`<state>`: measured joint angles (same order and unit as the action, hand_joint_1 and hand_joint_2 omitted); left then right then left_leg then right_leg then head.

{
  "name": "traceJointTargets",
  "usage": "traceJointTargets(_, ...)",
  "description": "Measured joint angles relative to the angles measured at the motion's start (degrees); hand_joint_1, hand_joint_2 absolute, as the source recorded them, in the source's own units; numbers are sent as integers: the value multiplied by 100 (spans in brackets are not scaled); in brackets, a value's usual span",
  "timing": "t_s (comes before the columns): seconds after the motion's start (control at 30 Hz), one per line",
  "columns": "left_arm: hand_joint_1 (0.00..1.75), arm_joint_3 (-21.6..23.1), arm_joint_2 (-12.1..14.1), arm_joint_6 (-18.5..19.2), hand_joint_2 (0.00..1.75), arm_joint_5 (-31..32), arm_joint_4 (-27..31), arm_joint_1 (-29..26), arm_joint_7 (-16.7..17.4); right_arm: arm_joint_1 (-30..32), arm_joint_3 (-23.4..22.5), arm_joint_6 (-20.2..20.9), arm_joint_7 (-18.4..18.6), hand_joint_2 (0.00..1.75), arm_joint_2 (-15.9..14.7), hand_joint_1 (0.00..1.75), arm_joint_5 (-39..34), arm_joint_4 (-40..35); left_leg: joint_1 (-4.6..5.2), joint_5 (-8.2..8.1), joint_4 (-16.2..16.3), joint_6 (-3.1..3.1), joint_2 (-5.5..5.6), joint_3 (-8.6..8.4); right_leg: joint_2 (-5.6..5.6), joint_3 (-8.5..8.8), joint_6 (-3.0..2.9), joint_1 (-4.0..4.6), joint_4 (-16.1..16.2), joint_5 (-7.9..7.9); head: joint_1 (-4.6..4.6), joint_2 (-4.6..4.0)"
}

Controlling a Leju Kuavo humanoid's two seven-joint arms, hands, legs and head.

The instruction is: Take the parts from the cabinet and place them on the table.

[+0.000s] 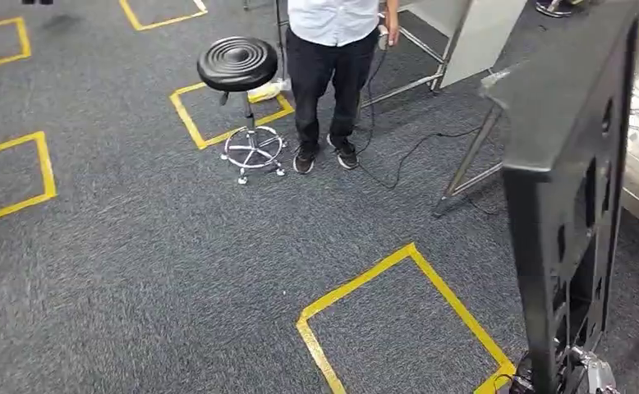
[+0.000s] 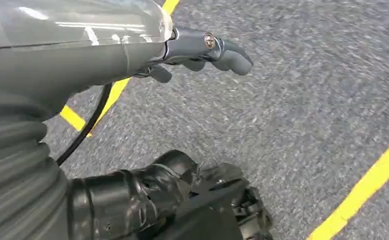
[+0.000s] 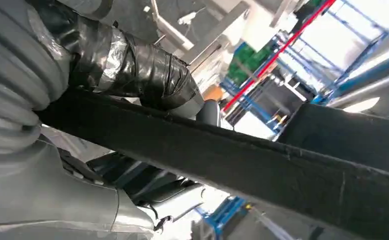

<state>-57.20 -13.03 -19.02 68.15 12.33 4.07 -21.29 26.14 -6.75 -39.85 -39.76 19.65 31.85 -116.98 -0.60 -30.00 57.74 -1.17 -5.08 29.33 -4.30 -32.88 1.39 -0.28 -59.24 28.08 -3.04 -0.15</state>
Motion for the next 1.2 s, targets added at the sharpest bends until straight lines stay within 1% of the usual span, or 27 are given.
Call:
traceJointTargets(0.13,0,-2,2,0,175,-2,0,48,-2,30,0,-2,0,175,0,175,0,-4,6,-31,-38,115,-189,-100,245,-41,-120,1,35,-30,2,0)
traceJointTargets(0.17,0,-2,7,0,175,-2,0,53,-4,36,-2,-2,-2,175,0,175,0,-11,-31,-113,33,163,-24,-81,291,0,-161,-61,80,-57,9,0)
traceJointTargets(0.2,0,-2,4,0,175,-2,0,47,-11,29,-2,-7,-2,175,0,175,2,-15,-30,-271,240,168,213,7,347,2,-188,-65,85,-60,7,0)
traceJointTargets(0.23,0,-2,4,0,175,-2,0,36,-11,22,-2,-7,-2,175,2,175,2,-15,-33,-528,670,173,369,208,386,-12,-224,-63,80,-63,13,0)
traceJointTargets(0.3,0,-4,4,0,175,-2,0,13,-13,21,-2,-7,-2,175,15,175,0,-15,-33,-899,1592,180,456,657,522,-16,-244,-45,74,-58,11,0)
traceJointTargets(0.33,0,-7,7,0,175,-7,0,-5,-15,24,-2,-7,-2,175,15,175,2,-13,-32,-906,1816,179,457,784,600,-16,-244,-41,63,-57,13,0)
traceJointTargets(0.37,0,-7,7,0,175,-7,0,-16,-17,24,-2,-7,-2,175,15,175,2,-13,-33,-775,1770,172,459,791,678,-10,-246,-41,53,-53,11,0)
traceJointTargets(0.4,0,-7,9,0,175,-7,0,-16,-28,25,-2,-7,-2,175,15,175,0,-13,-34,-538,1486,161,463,693,760,-2,-244,-42,44,-48,13,0)
traceJointTargets(0.43,0,-7,9,2,175,-7,0,-10,-50,26,-2,-7,-2,175,15,175,2,-13,-36,-229,997,146,496,497,846,8,-230,-46,31,-39,11,0)
traceJointTargets(0.47,0,-7,9,13,175,-7,0,-7,-77,25,-2,-7,-2,175,15,175,2,-13,-48,51,471,132,614,282,922,12,-210,-49,8,-26,13,0)
traceJointTargets(0.5,0,-9,11,33,175,-7,0,-20,-103,24,-2,-7,-2,175,20,175,9,-13,-76,19,235,103,948,181,973,-18,-191,-54,-11,-17,7,0)
traceJointTargets(0.53,0,-9,9,61,175,-9,0,-17,-131,18,-2,-7,-2,175,22,175,22,-13,-79,16,110,104,983,175,1056,-70,-153,-23,-73,-8,9,0)
traceJointTargets(0.57,0,-7,9,85,175,-11,0,-12,-155,22,-2,-7,-2,175,31,175,31,-13,-49,22,134,91,930,177,1108,-92,-103,-56,-51,-38,9,0)
traceJointTargets(0.63,0,-9,9,107,175,-15,0,-1,-184,44,-2,-7,-2,175,31,175,46,-13,-19,44,125,14,809,160,1233,-116,-24,-75,-2,-83,11,0)
traceJointTargets(0.67,0,-9,9,109,175,-20,0,0,-186,49,-2,-7,-2,175,31,175,52,-13,-77,88,60,-47,722,146,1119,-126,-15,-69,-43,-57,11,0)
traceJointTargets(0.7,0,-9,11,109,175,-20,0,4,-190,57,-2,-9,-2,175,31,175,57,-15,-73,97,33,-66,671,129,735,-167,13,-35,-155,25,-9,0)
traceJointTargets(0.73,0,-9,9,111,175,-20,0,1,-197,39,-2,-9,-2,175,31,175,57,-15,-63,95,28,-107,587,120,552,-320,38,-36,-473,230,-15,0)
traceJointTargets(0.8,0,-9,9,133,175,-26,0,-20,-216,30,-2,-9,-2,175,31,175,63,-13,-48,78,33,-125,425,119,488,-742,75,-57,-1324,628,-17,0)
traceJointTargets(0.83,0,-9,11,155,175,-35,0,-27,-232,42,-2,-9,-2,175,31,175,68,-11,-47,65,34,-127,325,119,486,-925,90,-64,-1678,714,-17,0)
traceJointTargets(0.87,0,-9,11,175,175,-44,0,-26,-247,43,-2,-9,-2,175,31,175,68,-4,-47,57,35,-124,251,108,481,-940,97,-67,-1706,643,-15,0)
traceJointTargets(0.9,0,-9,11,190,175,-55,0,-21,-269,42,-2,-9,-2,175,31,175,68,0,-47,41,35,-115,183,90,461,-818,93,-68,-1475,456,-20,0)
traceJointTargets(0.97,0,-9,11,208,175,-63,0,-12,-295,42,-2,-9,-2,175,31,175,68,0,-43,4,32,-92,64,26,327,-307,38,-48,-545,-8,-20,0)
traceJointTargets(1.0,0,-9,9,223,175,-61,-2,-14,-310,40,-2,-9,-2,175,31,175,68,0,-39,-20,30,-67,15,-14,33,-48,-28,-2,-73,-95,-20,0)
traceJointTargets(1.03,0,-9,9,232,175,-61,-2,-15,-326,26,-2,-7,-2,175,31,175,72,0,11,-57,53,-21,-32,-13,-48,-15,-55,70,12,-34,-20,0)
traceJointTargets(1.13,0,-9,7,293,175,-61,-2,16,-363,61,-2,-7,-2,175,31,175,79,0,3,-64,-22,45,-198,-94,150,-55,-115,72,4,-30,-13,0)
traceJointTargets(1.17,0,-9,0,308,175,-61,-2,27,-380,68,-2,-9,-2,175,31,175,79,-2,27,-86,-25,93,-238,-132,222,-17,-169,36,76,-67,-13,0)
traceJointTargets(1.2,0,-9,4,308,175,-59,-2,25,-385,74,-2,-9,-2,175,31,175,79,-2,-5,-158,41,128,-47,-130,279,24,-189,-6,127,-100,-9,0)
